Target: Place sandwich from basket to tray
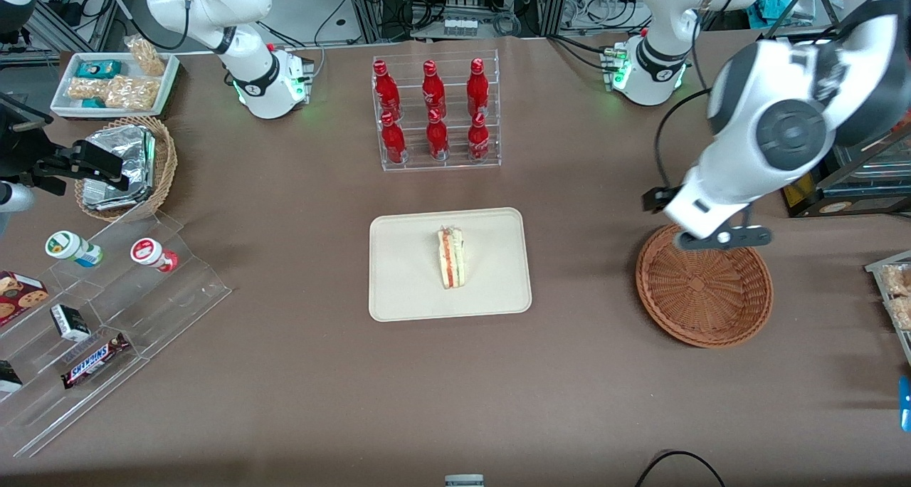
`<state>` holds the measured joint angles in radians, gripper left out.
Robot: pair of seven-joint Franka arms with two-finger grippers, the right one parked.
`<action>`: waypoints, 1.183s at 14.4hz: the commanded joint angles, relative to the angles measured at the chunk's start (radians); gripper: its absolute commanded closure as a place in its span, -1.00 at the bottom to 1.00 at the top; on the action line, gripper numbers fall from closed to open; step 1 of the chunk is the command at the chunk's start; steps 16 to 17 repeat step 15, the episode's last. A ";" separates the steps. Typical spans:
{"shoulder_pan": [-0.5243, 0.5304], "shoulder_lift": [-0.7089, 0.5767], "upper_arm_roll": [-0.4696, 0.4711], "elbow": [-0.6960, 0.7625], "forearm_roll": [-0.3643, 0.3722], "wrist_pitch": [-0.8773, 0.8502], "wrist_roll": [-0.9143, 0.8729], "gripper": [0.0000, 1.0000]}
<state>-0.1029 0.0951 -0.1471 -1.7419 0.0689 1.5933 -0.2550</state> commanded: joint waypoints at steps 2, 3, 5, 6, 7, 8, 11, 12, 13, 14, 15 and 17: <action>0.112 -0.106 -0.017 -0.022 -0.050 -0.056 0.193 -1.00; 0.121 -0.121 -0.011 -0.007 -0.050 -0.074 0.242 -1.00; 0.132 -0.139 0.018 0.025 -0.049 -0.082 0.295 -1.00; 0.134 -0.143 0.041 0.045 -0.049 -0.082 0.302 -1.00; 0.134 -0.144 0.061 0.065 -0.047 -0.078 0.304 -1.00; 0.132 -0.144 0.084 0.088 -0.047 -0.072 0.304 -1.00; 0.132 -0.143 0.107 0.108 -0.040 -0.052 0.304 -1.00; 0.132 -0.143 0.106 0.108 -0.040 -0.039 0.304 -1.00; 0.132 -0.141 0.106 0.108 -0.041 -0.035 0.304 -1.00; 0.132 -0.141 0.107 0.108 -0.046 -0.035 0.304 -1.00; 0.132 -0.141 0.106 0.108 -0.049 -0.036 0.303 -1.00; 0.132 -0.141 0.106 0.108 -0.049 -0.036 0.303 -1.00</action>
